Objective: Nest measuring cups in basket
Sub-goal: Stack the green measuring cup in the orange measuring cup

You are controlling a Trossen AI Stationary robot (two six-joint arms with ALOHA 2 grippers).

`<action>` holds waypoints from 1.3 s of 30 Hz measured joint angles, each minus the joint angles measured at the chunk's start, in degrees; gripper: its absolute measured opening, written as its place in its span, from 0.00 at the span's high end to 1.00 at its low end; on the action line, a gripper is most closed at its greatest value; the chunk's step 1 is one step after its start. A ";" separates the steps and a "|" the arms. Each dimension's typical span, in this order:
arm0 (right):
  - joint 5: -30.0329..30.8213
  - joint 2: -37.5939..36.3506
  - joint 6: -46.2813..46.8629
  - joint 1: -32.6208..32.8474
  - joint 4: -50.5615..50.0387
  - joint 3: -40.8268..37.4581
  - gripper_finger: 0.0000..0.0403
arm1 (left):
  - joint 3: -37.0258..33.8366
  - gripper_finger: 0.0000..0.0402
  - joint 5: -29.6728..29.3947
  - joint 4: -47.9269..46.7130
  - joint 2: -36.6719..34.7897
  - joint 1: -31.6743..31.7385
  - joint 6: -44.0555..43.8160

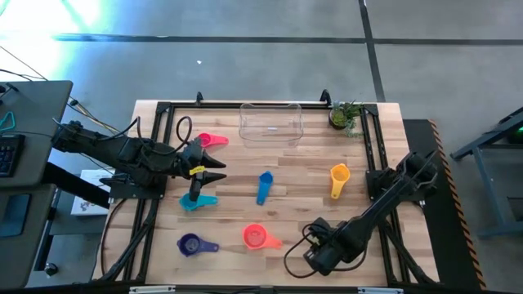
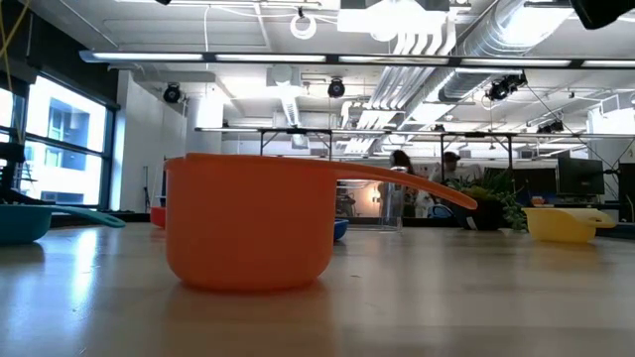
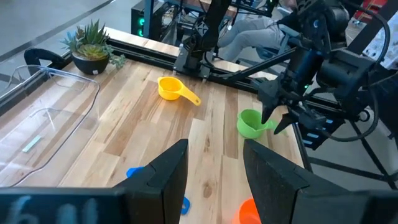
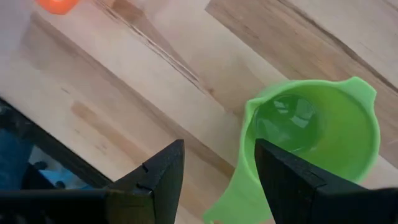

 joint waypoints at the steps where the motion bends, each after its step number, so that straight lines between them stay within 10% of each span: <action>1: -0.11 0.26 0.00 0.00 0.01 0.00 0.53 | 0.00 0.63 0.00 0.00 0.00 0.00 0.00; 26: -4.96 5.60 0.30 -0.61 -1.08 -0.04 0.54 | 0.00 0.63 -0.02 0.00 0.00 -0.02 0.04; 39: -5.10 5.58 0.35 -0.62 -0.84 -0.04 0.85 | 0.00 0.63 -0.02 0.00 0.00 -0.02 0.07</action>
